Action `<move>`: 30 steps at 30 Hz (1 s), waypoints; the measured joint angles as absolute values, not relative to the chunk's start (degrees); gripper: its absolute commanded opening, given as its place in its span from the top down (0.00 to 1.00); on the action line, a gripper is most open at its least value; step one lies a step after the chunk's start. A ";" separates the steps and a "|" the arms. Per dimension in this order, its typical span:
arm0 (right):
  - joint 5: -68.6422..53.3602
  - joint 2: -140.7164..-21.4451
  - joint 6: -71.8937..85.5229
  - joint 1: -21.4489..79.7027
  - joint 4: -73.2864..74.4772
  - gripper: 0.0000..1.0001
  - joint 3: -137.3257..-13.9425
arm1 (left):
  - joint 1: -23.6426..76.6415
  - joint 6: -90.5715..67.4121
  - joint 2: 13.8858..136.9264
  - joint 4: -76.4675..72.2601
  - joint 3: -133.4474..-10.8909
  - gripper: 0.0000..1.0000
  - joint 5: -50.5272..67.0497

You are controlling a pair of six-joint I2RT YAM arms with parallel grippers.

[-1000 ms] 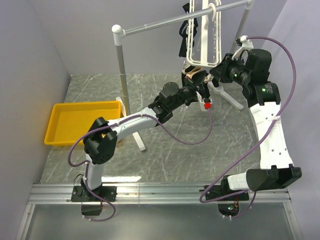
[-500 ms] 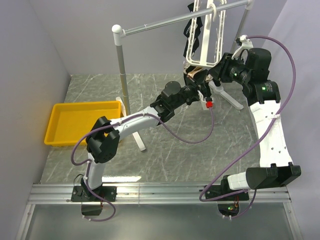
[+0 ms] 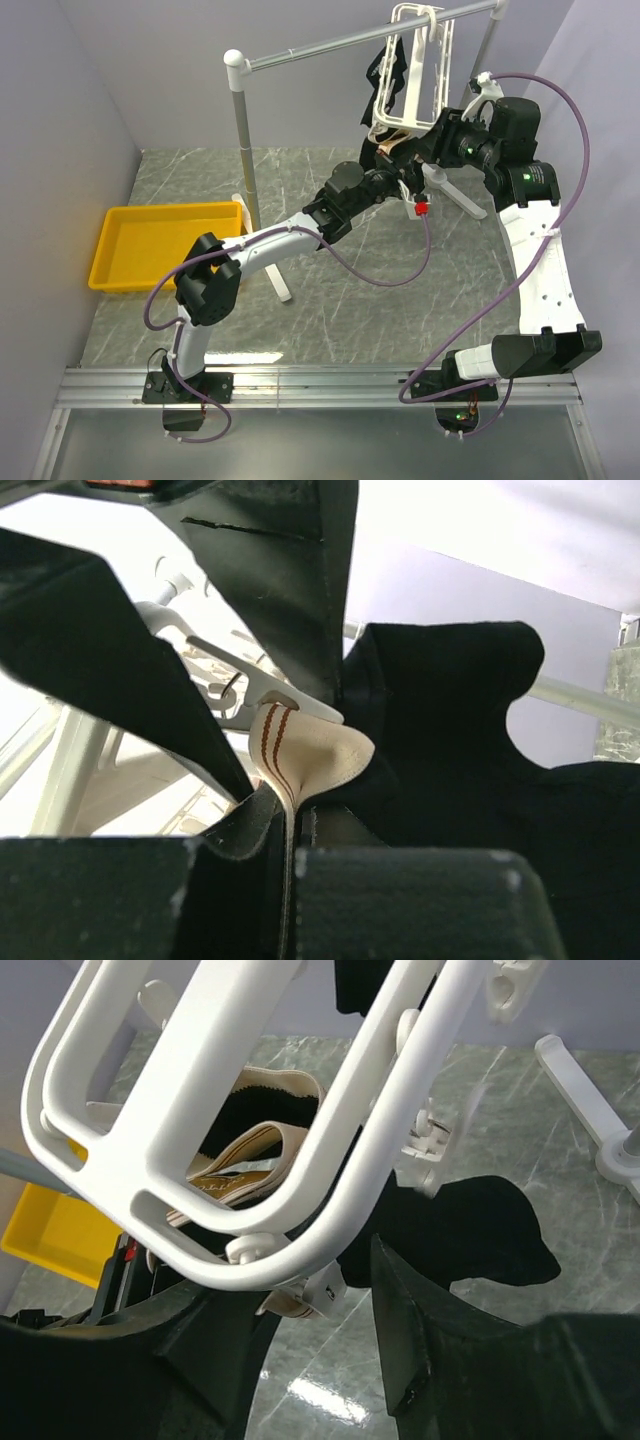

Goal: Clip the underwear to the hanger

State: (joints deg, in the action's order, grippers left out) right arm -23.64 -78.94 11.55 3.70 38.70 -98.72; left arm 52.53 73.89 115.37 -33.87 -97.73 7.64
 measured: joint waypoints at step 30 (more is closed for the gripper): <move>-23.53 -68.93 9.04 1.98 41.76 0.18 -95.92 | 57.45 59.88 90.13 -13.61 -78.54 0.01 8.64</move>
